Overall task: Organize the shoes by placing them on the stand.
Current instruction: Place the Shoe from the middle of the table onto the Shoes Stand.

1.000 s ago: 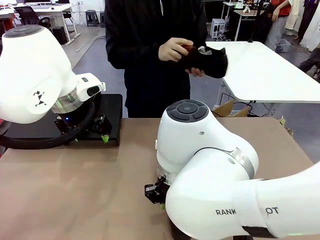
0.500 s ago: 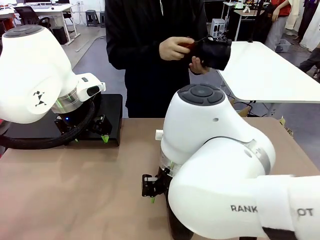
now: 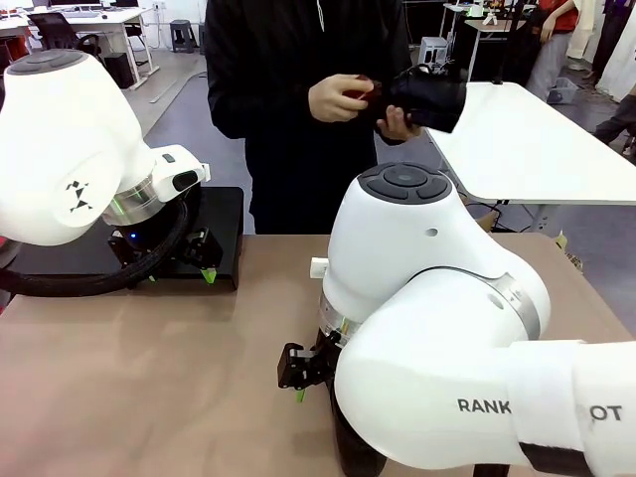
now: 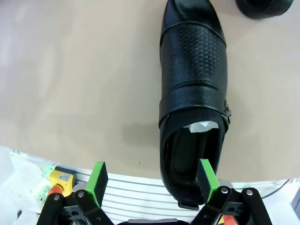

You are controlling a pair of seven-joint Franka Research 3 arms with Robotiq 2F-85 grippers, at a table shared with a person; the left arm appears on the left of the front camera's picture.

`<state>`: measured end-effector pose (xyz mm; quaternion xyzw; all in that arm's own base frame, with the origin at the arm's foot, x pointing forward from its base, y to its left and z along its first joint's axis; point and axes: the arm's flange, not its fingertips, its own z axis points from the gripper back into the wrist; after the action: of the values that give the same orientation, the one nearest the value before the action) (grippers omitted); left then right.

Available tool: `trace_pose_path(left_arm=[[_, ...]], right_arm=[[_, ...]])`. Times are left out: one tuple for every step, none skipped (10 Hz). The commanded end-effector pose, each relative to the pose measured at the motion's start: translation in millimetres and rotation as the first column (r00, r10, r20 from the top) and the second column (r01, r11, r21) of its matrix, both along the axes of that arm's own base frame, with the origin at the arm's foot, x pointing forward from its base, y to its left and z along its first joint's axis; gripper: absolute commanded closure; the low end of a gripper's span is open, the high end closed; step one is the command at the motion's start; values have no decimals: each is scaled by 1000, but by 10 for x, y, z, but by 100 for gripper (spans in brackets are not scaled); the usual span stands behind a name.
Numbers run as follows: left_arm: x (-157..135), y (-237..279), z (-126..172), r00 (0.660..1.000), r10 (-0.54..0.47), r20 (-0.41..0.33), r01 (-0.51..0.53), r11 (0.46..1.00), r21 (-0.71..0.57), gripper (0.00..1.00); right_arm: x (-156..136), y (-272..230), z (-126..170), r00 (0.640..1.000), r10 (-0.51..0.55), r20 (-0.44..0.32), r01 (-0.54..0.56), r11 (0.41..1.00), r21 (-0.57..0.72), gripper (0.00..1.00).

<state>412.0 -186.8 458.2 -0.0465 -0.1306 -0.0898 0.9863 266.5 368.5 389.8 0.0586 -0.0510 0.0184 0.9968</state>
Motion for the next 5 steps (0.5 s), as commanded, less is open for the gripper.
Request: trace_pose_path(left_arm=[[-9, 13, 10, 1000, 16, 5, -16, 1000, 5, 0], [-9, 13, 10, 1000, 16, 5, -16, 1000, 5, 0], [-9, 13, 10, 1000, 16, 5, -16, 1000, 5, 0], [-9, 13, 10, 1000, 16, 5, -16, 1000, 5, 0], [-9, 13, 10, 1000, 16, 5, -16, 1000, 5, 0]], right_arm=[[13, 41, -40, 999, -20, 29, 20, 1000, -4, 0], [13, 41, -40, 999, -20, 29, 20, 1000, -4, 0], [13, 41, -40, 999, -20, 29, 20, 1000, -4, 0], [0, 3, -2, 1000, 0, 0, 0, 1000, 0, 0], [-205, -53, 228, 995, 44, 89, -41, 999, -31, 0]])
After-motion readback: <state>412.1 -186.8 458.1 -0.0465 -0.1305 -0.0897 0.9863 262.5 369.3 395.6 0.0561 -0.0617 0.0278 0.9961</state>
